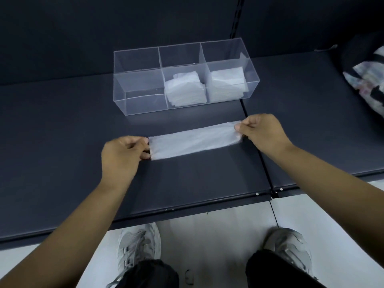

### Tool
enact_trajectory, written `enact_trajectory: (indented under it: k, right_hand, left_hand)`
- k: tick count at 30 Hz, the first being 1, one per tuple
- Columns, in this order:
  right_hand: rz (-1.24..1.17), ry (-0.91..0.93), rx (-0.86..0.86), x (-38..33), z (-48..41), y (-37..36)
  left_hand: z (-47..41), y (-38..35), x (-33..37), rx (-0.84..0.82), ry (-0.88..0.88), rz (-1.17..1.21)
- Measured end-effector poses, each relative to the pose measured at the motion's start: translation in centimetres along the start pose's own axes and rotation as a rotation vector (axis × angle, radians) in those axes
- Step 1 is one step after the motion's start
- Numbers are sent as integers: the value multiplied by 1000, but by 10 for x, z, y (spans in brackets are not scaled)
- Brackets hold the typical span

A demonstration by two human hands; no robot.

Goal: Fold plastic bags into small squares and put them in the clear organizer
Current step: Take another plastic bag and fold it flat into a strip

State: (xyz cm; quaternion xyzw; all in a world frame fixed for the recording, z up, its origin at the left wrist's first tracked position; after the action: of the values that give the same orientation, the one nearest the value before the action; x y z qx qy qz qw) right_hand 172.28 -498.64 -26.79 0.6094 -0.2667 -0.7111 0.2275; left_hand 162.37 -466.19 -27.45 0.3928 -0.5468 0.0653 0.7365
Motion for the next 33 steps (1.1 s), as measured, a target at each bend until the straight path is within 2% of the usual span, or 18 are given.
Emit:
enact_trajectory:
  k: [2,3,5,6,8,9,12,14,15,16,18,19,20,22,25,30,33]
  right_hand:
    - [52,20,8,-3,-3,0]
    - [72,27,8,-4,-4,-1]
    - [107,36,15,-6,-5,-1]
    - [118,38,18,-7,-4,-1]
    - [131,40,22,-9,-2,0]
    - [139,41,18,-10,-1,-1]
    - [309,104,89,-20,9,1]
    - [452,365,216,-43,26,-4]
    - [440,524,210,-57,39,-14]
    - [407,661,132,-67,53,-30]
    - [414,784,-176,-67,79,-68]
    - [470,786,-294,-58,86,-81]
    - [545,778,-341,-46,85,-86]
    - [696,758,-313,-23,71,-76]
    - [779,692,-246,2,44,-43]
    - [715,464,-126,45,9,13]
    - [517,354,83,47,-13,43]
  left_hand:
    - [18,9,27,150,-353,-166]
    - [34,5,43,171,-552,-215]
    - [66,-21,60,18,-834,-275]
    - [78,-39,59,-116,-891,-354]
    - [89,-68,45,-342,-876,-640]
    - [89,-75,34,-393,-852,-775]
    - [85,-81,14,-408,-850,-938]
    - [84,-83,12,-405,-854,-953]
    - [84,-83,12,-407,-848,-951]
    - [84,-83,11,-407,-844,-945]
    - [84,-84,11,-411,-843,-921]
    - [84,-84,11,-414,-842,-910]
    - [84,-84,11,-412,-844,-909]
    - [83,-83,12,-403,-853,-932]
    - [84,-82,14,-391,-856,-909]
    - [85,-80,17,-356,-872,-872]
    - [84,-80,16,-353,-865,-886]
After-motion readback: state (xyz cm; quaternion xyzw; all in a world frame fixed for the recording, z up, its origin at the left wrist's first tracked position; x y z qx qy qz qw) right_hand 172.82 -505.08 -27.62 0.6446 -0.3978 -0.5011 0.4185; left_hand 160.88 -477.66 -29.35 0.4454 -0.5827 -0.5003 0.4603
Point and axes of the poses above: each hand's wrist, its own z-axis away from the middle knuckle, its own y-axis out of the back of the hand, x = y × z, the point moved 7 cm from there along -z, towards the middle knuckle, and after that the axes turned 11 degrees about x, right-handed, at the moved point
